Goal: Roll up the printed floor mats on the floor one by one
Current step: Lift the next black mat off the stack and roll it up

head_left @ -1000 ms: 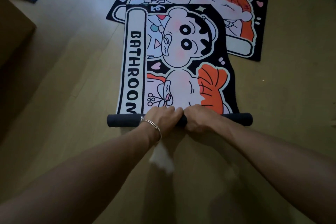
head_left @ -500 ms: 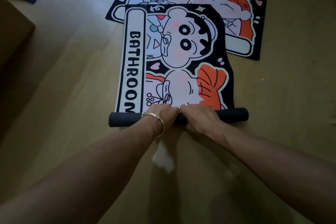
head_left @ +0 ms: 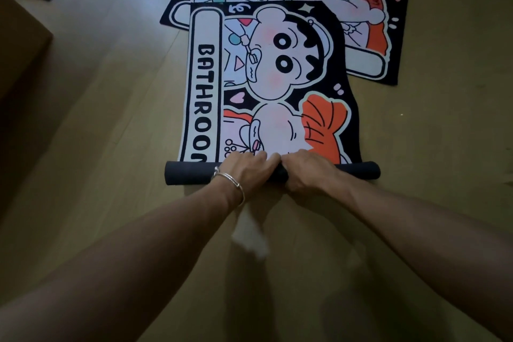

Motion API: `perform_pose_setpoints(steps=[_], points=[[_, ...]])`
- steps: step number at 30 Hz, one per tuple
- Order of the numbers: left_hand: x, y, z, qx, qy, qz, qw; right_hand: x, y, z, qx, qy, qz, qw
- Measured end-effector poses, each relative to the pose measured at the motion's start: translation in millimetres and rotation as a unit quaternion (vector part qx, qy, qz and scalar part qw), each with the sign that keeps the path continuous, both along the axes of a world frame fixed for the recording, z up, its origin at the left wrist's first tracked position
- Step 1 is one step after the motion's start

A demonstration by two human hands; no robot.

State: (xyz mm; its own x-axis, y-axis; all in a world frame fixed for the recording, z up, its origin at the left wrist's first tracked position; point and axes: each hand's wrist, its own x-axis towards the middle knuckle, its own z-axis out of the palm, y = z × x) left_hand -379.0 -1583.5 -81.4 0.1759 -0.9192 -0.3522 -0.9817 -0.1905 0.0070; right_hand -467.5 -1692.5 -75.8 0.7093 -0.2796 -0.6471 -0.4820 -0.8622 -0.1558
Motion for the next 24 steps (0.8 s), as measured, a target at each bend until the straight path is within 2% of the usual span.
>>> perform_pose_setpoints(steps=[4,7,11,17,21,24], points=[[5,3,-4,0.036,0.014,0.032,0.999,1,5,-1,-0.024,-0.033,0.033,0.999],[13,-4,-2,0.04,0.027,0.019,0.999,-5,10,-6,-0.04,-0.065,0.025,0.997],[7,4,-5,0.004,0.009,0.012,1.0,6,2,-4,0.013,0.002,0.004,1.0],[19,-5,2,0.078,0.069,0.031,0.994,2,11,-8,-0.045,-0.034,0.013,0.998],[13,0,0,0.04,0.05,0.031,0.997,11,1,-2,0.017,0.037,0.003,0.999],[9,5,0,0.05,0.054,0.064,0.995,12,1,1,0.013,0.023,0.029,0.999]])
